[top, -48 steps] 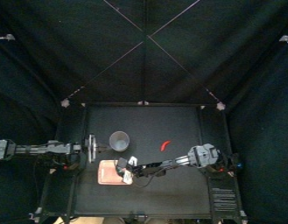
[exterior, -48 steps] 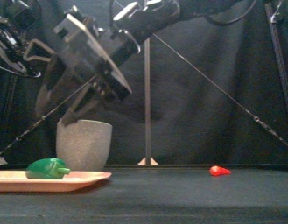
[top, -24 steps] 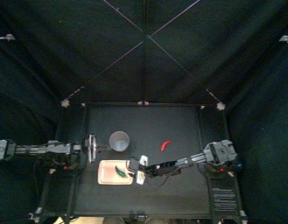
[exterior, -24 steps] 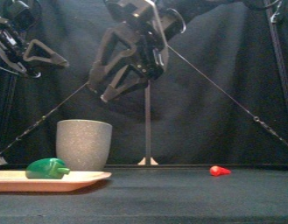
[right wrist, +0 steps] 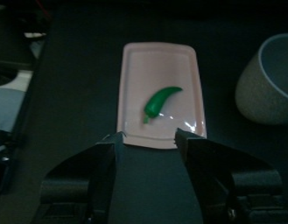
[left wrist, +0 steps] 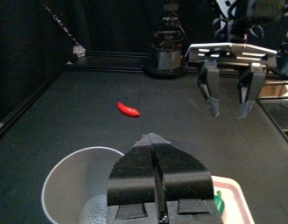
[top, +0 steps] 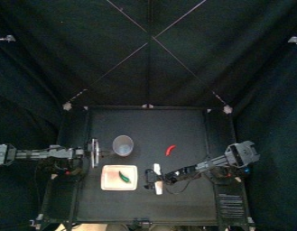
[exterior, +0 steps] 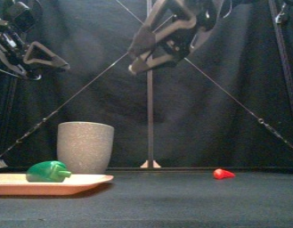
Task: Pick the green pepper then place it on the pink plate
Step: Drop green pepper on the pink plate and return to neutral
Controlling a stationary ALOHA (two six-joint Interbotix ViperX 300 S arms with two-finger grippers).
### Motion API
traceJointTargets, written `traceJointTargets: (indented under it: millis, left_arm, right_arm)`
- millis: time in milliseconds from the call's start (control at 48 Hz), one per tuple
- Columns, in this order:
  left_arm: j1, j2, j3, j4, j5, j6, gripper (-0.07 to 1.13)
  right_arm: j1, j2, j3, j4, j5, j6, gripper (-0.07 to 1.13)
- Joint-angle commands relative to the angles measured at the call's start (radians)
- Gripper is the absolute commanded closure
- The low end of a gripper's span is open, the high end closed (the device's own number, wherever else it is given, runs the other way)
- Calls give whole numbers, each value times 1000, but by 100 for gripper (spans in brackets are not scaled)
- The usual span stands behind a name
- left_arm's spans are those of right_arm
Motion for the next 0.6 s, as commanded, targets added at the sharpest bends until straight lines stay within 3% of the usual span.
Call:
traceJointTargets:
  millis: [21, 312, 604]
  left_arm:
    - [6, 3, -12, 3, -11, 0, 101]
    - [14, 3, -12, 3, -12, 0, 101]
    - [26, 5, -12, 2, -14, 0, 101]
  right_arm:
    - [-15, -83, 20, -41, -98, -8, 18]
    - [-127, -216, 152, -63, -400, -37, 18]
    - [-301, -370, 305, -35, -646, -51, 18]
